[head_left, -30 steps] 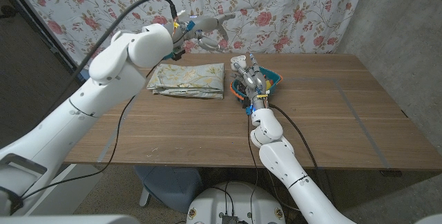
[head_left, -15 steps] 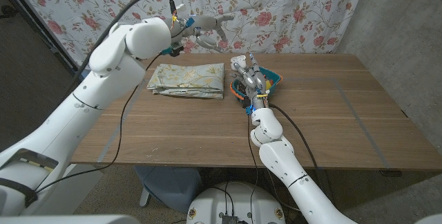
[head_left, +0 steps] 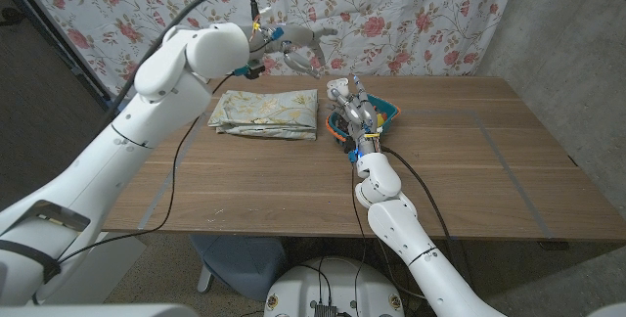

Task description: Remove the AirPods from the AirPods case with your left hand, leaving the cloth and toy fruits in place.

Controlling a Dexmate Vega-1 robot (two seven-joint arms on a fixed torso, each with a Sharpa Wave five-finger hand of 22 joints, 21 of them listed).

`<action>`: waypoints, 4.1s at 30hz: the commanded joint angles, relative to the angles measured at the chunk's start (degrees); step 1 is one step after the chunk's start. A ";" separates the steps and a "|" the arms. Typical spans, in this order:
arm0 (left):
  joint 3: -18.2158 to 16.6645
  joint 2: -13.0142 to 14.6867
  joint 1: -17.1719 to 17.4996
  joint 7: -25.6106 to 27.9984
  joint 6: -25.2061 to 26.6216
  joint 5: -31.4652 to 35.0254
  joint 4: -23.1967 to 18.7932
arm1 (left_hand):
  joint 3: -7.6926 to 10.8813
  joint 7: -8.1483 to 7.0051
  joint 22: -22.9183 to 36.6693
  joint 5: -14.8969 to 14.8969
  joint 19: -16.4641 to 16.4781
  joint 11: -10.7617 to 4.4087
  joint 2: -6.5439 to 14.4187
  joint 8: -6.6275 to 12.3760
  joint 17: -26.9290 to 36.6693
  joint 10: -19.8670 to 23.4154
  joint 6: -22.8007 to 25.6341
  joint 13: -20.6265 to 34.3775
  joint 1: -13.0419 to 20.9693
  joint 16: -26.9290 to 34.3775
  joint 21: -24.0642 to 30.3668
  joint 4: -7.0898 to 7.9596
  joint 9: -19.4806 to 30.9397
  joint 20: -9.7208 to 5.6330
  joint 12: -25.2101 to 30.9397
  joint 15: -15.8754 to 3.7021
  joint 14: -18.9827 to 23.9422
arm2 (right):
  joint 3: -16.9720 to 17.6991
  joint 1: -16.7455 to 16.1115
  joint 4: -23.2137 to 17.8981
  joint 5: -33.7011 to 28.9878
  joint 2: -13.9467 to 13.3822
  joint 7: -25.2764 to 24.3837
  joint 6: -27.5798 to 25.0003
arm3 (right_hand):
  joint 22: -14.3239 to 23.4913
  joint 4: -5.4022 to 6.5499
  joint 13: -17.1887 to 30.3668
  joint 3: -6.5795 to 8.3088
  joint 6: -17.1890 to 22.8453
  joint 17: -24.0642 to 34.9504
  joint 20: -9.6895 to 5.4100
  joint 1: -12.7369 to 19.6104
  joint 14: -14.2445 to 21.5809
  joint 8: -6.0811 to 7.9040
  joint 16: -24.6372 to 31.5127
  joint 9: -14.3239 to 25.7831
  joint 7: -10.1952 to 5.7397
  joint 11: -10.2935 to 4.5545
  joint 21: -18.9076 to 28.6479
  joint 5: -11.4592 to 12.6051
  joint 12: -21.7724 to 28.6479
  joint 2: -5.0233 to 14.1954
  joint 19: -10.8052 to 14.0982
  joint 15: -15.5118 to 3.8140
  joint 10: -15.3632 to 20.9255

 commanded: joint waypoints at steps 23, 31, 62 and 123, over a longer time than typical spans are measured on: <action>0.44 -4.70 0.96 -5.99 -2.65 10.52 0.82 | -1.28 -0.12 0.12 -1.02 -0.03 0.26 0.41 0.42 0.25 0.59 -5.55 0.37 -1.03 0.29 0.12 1.58 0.14 0.22 -0.02 0.10 0.28 | -0.14 -0.10 -0.41 0.82 -0.24 1.45 -0.39 | 0.02 0.06 0.08 -0.36 -0.24 0.33 -7.01 0.55 2.35 0.51 -0.48 0.18 0.40 -5.14 1.19 0.42 0.37 0.08 -0.99 -9.95 5.27; -0.09 -5.89 1.74 -6.31 -2.73 11.51 1.03 | -1.79 0.17 0.13 -1.28 0.12 0.23 0.60 0.75 0.27 0.83 -4.18 0.33 -2.09 0.36 0.18 2.02 0.14 0.04 -0.17 0.08 0.39 | -0.29 -0.26 -0.39 0.68 0.06 1.46 0.14 | -0.01 0.06 -0.04 -0.43 -0.13 0.37 -7.00 0.59 2.41 0.56 -0.55 0.17 0.35 -5.04 1.52 0.45 0.36 0.08 -1.13 -9.95 5.51; 0.02 -6.99 1.65 -9.34 -4.15 13.01 1.69 | -2.45 0.60 0.17 -1.51 -0.14 0.42 1.10 0.45 0.01 -1.34 -3.05 -0.97 -2.99 0.02 0.05 1.74 0.12 -0.08 -2.74 0.54 -0.50 | -0.85 -0.50 -1.46 2.12 0.05 3.83 -0.74 | -0.09 0.05 -0.11 -0.63 -0.09 0.46 -6.97 0.71 2.55 0.59 -0.77 0.16 0.36 -5.18 2.47 0.54 0.21 0.03 -1.50 -9.96 5.49; 0.94 -6.29 -0.11 -13.99 0.73 8.06 2.34 | 1.87 0.29 0.22 1.76 -0.75 1.34 6.07 0.21 0.02 0.90 0.37 -1.94 -2.29 0.25 0.20 0.14 0.02 0.39 -4.56 0.67 0.17 | -1.74 -1.25 -3.37 1.86 -0.87 4.36 -0.98 | -0.28 0.12 -0.20 -0.95 0.56 0.57 -6.90 0.70 2.90 0.72 -1.18 0.15 0.45 -5.35 4.20 0.78 0.18 -0.02 -2.24 -9.96 5.90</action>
